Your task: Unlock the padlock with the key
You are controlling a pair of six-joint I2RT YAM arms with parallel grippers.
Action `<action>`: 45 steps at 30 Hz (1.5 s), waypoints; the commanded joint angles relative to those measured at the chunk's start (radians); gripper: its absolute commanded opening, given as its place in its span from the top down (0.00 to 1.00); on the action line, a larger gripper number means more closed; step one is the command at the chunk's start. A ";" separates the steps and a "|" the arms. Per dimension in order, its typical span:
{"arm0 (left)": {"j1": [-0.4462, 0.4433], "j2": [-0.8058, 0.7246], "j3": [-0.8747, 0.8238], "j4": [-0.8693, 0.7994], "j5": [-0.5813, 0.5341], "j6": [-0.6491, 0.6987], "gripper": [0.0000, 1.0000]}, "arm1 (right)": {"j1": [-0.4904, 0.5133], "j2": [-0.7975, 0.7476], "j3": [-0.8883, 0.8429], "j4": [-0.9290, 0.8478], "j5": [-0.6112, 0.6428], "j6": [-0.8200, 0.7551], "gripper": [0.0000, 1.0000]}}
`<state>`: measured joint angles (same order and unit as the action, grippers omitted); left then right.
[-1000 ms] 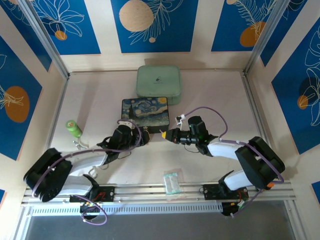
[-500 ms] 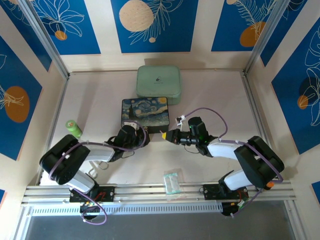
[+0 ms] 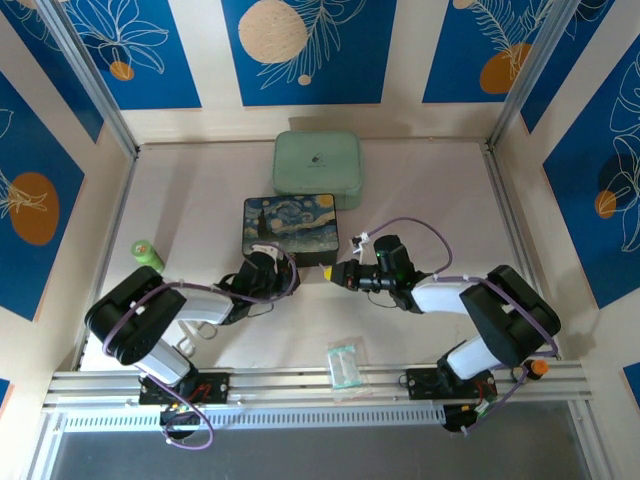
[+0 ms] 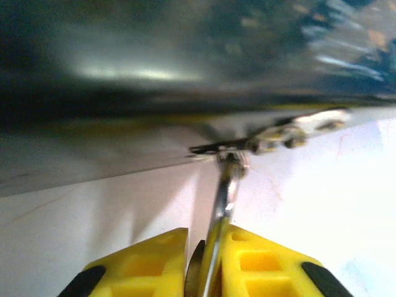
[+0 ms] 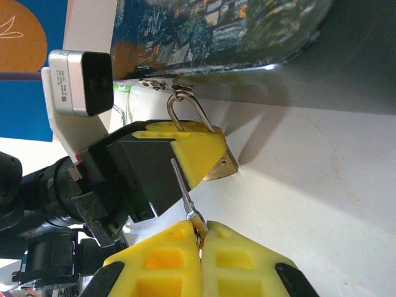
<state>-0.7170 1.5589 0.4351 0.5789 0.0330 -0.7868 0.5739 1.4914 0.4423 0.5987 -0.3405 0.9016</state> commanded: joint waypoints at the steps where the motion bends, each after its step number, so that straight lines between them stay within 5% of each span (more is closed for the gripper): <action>1: -0.010 -0.006 0.006 -0.012 -0.032 -0.031 0.92 | -0.002 0.030 -0.019 0.058 -0.015 0.013 1.00; 25: -0.084 -0.071 -0.073 0.234 -0.082 -0.377 0.97 | 0.065 0.108 -0.059 0.186 -0.084 0.175 1.00; 45: -0.134 -0.017 -0.082 0.360 -0.151 -0.464 1.00 | 0.041 0.233 -0.100 0.407 -0.174 0.347 1.00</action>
<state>-0.8368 1.5391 0.3569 0.8272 -0.0921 -1.2320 0.6197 1.6890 0.3504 0.9325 -0.4786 1.2060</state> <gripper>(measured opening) 0.106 0.058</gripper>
